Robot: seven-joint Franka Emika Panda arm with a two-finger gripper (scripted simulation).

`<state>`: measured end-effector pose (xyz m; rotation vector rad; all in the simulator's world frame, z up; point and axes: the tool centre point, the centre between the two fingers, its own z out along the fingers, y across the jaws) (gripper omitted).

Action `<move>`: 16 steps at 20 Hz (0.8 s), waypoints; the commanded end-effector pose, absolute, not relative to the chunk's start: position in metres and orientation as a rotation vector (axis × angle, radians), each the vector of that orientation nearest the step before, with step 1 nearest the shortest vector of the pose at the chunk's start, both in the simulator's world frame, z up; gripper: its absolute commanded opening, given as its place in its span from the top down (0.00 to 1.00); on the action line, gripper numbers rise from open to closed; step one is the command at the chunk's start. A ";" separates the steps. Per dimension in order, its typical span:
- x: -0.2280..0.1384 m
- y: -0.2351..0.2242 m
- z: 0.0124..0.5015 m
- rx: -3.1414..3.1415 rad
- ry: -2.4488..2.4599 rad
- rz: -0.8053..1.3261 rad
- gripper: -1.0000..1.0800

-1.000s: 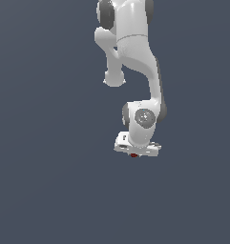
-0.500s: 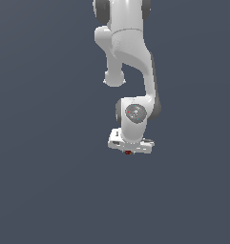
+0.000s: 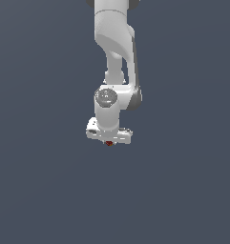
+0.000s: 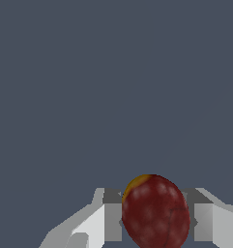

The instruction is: Pick up the object and move it to a goal position.

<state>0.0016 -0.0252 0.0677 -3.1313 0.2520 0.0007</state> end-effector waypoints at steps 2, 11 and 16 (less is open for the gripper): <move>-0.011 -0.065 0.084 -3.131 0.252 0.000 1.00; -0.033 -0.146 0.117 -3.131 0.252 0.000 1.00; -0.039 -0.169 0.127 -3.131 0.252 0.000 1.00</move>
